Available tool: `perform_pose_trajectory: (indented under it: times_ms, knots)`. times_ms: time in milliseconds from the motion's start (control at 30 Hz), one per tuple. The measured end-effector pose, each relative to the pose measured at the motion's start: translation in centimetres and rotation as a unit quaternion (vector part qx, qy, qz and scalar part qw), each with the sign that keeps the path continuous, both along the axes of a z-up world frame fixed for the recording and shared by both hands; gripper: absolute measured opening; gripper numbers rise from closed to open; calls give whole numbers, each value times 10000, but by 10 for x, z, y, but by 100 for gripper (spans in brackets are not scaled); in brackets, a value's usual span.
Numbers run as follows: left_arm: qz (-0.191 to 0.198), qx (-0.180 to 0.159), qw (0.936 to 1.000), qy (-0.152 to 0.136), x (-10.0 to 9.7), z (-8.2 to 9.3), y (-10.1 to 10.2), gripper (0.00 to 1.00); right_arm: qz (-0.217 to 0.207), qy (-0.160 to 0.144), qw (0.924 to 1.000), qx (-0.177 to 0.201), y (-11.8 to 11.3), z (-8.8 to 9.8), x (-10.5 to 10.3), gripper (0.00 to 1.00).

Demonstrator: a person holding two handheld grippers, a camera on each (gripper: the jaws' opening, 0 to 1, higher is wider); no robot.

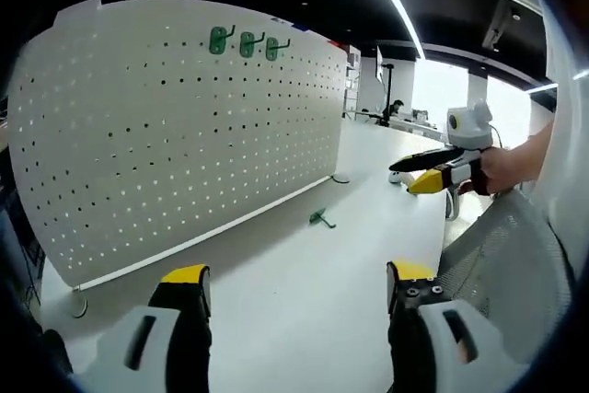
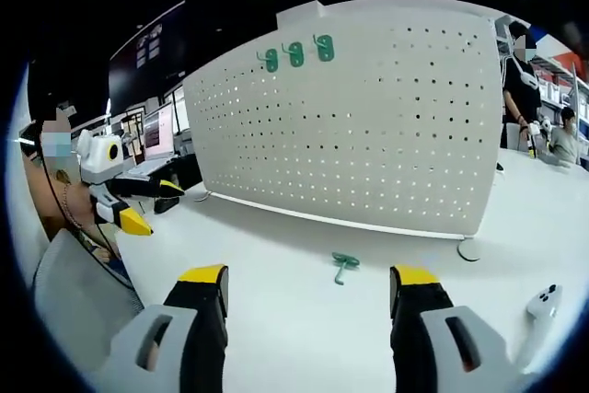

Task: Insert the hook assembly into the mounting plate slot until the hook locks in place.

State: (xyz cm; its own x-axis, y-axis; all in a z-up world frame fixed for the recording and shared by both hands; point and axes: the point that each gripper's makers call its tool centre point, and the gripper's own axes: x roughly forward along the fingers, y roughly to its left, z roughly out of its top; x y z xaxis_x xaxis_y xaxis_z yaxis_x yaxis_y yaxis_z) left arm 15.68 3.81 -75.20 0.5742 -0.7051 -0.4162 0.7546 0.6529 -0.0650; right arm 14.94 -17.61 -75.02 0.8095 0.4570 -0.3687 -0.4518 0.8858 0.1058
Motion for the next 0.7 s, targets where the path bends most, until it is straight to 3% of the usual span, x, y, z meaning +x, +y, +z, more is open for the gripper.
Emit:
perform_pose_trajectory:
  times_ms: [533, 700]
  knots:
    - [-761, 602, 9952, -119, 20, -3, -33, 81, -27, 32, 10000, 16, -1, -1, 0, 69]
    - [-889, 623, 9941, -64, 26, -4, -42, 82, -26, 37, 10000, 6, -1, -2, 0, 69]
